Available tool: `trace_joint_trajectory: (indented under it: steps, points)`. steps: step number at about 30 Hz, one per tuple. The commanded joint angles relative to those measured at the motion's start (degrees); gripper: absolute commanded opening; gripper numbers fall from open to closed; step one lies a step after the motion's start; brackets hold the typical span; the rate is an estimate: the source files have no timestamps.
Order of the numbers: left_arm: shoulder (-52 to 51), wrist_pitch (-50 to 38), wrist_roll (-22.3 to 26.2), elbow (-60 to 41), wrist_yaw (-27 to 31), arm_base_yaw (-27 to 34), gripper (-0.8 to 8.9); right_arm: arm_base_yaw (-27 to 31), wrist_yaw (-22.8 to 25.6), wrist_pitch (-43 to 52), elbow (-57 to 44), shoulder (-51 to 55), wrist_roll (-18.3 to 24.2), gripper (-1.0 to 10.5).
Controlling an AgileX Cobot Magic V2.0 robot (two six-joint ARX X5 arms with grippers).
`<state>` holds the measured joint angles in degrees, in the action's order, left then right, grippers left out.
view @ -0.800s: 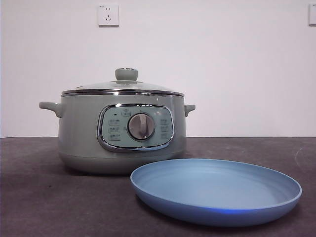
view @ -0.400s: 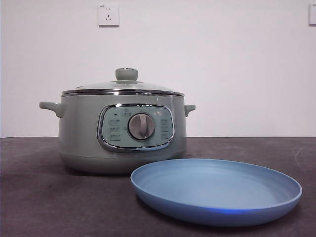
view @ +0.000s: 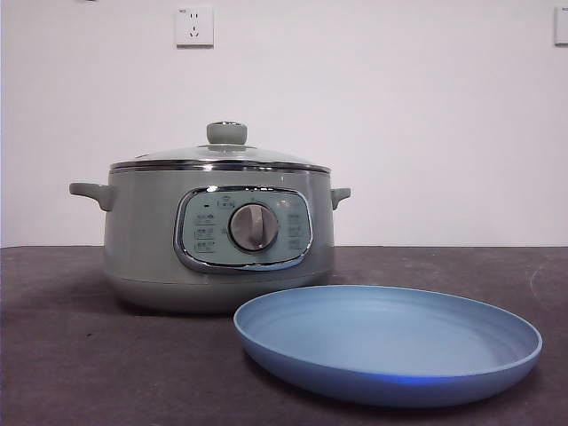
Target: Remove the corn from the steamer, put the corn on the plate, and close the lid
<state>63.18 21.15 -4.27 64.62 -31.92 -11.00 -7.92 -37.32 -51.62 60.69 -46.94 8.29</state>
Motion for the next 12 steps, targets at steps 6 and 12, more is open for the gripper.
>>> trace_joint_trajectory:
  steps: [6,12]
  points:
    - [14.91,-2.60,8.17,9.16,8.11,-6.75,5.97,-0.11,0.17,0.09,0.04,-0.07,0.04,6.2]
    - [22.38,-7.78,9.07,9.49,11.39,-9.57,5.97,-0.11,0.20,0.07,0.04,-0.07,0.04,6.2]
